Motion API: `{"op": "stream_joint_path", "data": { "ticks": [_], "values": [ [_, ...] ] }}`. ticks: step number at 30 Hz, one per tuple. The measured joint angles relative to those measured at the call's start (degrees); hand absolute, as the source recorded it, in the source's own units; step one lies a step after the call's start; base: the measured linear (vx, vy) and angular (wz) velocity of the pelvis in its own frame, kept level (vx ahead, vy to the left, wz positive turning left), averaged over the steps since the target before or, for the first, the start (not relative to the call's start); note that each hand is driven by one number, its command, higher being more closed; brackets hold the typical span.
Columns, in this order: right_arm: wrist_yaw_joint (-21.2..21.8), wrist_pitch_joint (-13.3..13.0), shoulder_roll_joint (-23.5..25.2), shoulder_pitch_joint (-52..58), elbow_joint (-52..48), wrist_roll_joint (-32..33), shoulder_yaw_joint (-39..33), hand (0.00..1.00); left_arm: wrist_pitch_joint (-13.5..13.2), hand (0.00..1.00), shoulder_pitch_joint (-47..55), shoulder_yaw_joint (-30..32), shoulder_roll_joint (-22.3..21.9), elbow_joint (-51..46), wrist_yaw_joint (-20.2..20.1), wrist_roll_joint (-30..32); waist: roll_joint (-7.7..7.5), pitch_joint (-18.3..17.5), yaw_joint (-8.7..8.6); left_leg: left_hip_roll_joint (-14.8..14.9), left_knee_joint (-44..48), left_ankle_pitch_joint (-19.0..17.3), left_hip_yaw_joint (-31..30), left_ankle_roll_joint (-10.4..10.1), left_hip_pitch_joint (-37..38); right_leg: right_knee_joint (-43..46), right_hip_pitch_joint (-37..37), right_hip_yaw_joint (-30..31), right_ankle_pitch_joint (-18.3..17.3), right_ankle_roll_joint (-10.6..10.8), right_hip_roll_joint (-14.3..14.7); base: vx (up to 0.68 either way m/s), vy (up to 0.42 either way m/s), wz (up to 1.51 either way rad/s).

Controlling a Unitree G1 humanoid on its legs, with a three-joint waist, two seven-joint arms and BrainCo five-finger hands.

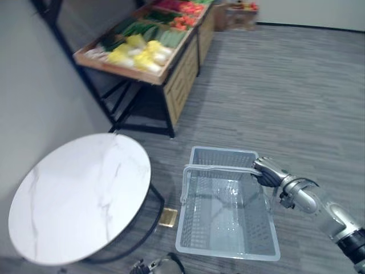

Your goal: Pick vegetable in the basket

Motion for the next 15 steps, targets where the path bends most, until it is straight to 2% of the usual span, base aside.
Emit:
{"op": "stream_joint_path", "data": {
  "ticks": [3, 5, 8, 11, 15],
  "values": [
    [0.0, -0.11, 0.04, -0.06, 1.06, 1.64, 0.5, 1.0, -0.01, 0.0, 0.63, -0.12, -0.65, -0.1, -0.13, -0.03, 1.15, -0.64, -0.43, -1.76, -8.71, -0.82, -8.21, -1.5, 3.85, -0.02, -3.66, 5.08, 1.85, 0.58, 1.2, 0.08, 0.057, -0.96],
    [0.13, -0.08, 0.09, -0.03, 3.01, 1.73, 0.55, 1.0, -0.05, 0.0, 0.07, -0.45, -0.35, -0.14, -0.34, -0.01, 0.48, -0.24, -0.56, -2.37, -8.97, -1.07, -8.02, -1.86, 4.04, -0.53, -4.35, 6.94, 3.29, 0.99, 0.8, 0.02, 0.068, -0.42],
    [0.46, 0.1, 0.07, 0.15, 5.07, 1.72, 0.46, 1.0, -0.05, 0.0, -0.05, -0.51, -0.51, -0.59, -0.31, -0.01, 0.46, -0.23, -0.41, -3.53, -10.43, -1.74, -7.15, -2.81, 5.7, -0.79, -5.07, 9.84, 4.42, 1.84, -0.24, -0.04, 0.106, -0.36],
    [0.81, 0.06, 0.69, 2.1, 5.04, 2.96, -0.01, 1.0, -0.07, 0.0, -0.03, -1.1, -0.57, -0.59, -0.45, 0.01, 0.71, -0.32, -0.95, -4.1, -12.76, -2.4, -7.16, -3.62, 7.08, -1.66, -5.3, 10.93, 5.05, 2.45, -0.43, -0.08, 0.047, -0.21],
    [1.14, 0.05, 2.77, 5.92, 4.29, 4.34, -3.37, 1.0, -0.02, 0.0, 0.04, -1.22, -0.44, -0.47, -0.6, 0.13, 0.57, -0.34, -1.14, -5.37, -15.15, -2.03, -7.34, -3.19, 8.11, -1.62, -5.94, 11.43, 5.48, 3.04, -1.24, -0.1, 0.04, -0.09]
  ]
}}
